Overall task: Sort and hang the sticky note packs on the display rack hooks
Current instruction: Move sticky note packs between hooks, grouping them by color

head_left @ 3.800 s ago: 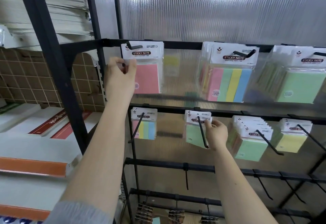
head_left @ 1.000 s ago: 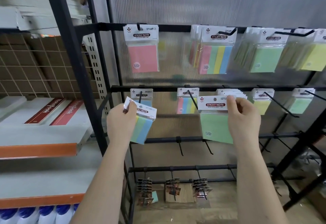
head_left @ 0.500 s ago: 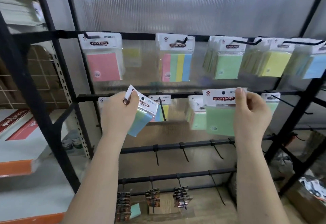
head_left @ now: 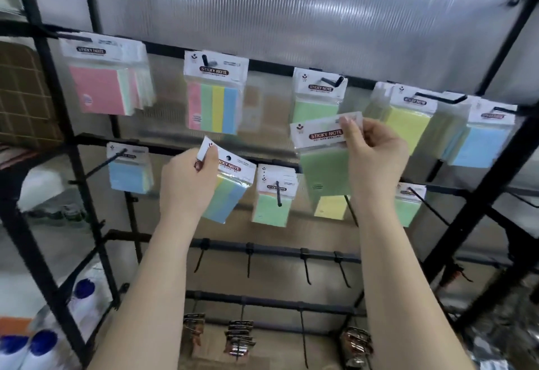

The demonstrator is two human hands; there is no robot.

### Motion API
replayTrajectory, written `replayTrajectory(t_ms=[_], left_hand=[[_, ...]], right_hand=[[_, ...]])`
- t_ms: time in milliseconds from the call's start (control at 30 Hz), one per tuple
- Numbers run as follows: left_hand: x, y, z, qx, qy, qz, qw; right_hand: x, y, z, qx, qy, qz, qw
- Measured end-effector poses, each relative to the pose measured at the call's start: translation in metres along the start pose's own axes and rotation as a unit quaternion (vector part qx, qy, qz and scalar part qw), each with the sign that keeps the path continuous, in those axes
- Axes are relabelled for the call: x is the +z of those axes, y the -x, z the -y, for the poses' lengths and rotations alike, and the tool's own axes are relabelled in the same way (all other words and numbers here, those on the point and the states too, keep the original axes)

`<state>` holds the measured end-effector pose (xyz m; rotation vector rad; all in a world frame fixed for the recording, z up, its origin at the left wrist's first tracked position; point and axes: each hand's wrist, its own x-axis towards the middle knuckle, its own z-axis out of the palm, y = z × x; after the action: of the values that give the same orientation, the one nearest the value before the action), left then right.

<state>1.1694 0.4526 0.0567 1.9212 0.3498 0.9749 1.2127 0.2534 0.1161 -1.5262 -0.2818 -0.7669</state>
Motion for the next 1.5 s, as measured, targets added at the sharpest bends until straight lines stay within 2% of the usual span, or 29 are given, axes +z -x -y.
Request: replayTrajectory(t_ms=[100,367,533,800,1000,1300,1500], left_hand=[[0.004,0.010,-0.008,-0.004,-0.008,-0.012,1.000],[0.006,0.004,-0.017,0.025,-0.004,-0.016,1.000],[0.003,-0.009,-0.016,0.061,-0.004,-0.026,0.998],[0.001,-0.020,-0.011,0.057,0.011,-0.029,0.998],[0.006,-0.028,-0.012,0.050,0.032,-0.014,0.998],[0.007,-0.040,-0.013,0.055,0.067,-0.009,0.996],[0.002,-0.046,-0.009,0.060,0.095,-0.006,0.994]], right_hand=[[-0.006,-0.016,0.004,0.006,-0.039,0.012,0.999],[0.007,-0.045,0.011,0.014,-0.111,-0.023,0.993],[0.020,-0.053,0.008,0.022,-0.101,-0.040,0.994],[0.029,-0.059,0.001,0.032,-0.069,-0.071,0.994],[0.042,-0.066,-0.016,0.081,-0.051,-0.066,0.993],[0.071,-0.093,-0.032,0.113,-0.017,-0.100,0.988],[0.084,-0.099,-0.041,0.152,-0.073,-0.139,0.976]])
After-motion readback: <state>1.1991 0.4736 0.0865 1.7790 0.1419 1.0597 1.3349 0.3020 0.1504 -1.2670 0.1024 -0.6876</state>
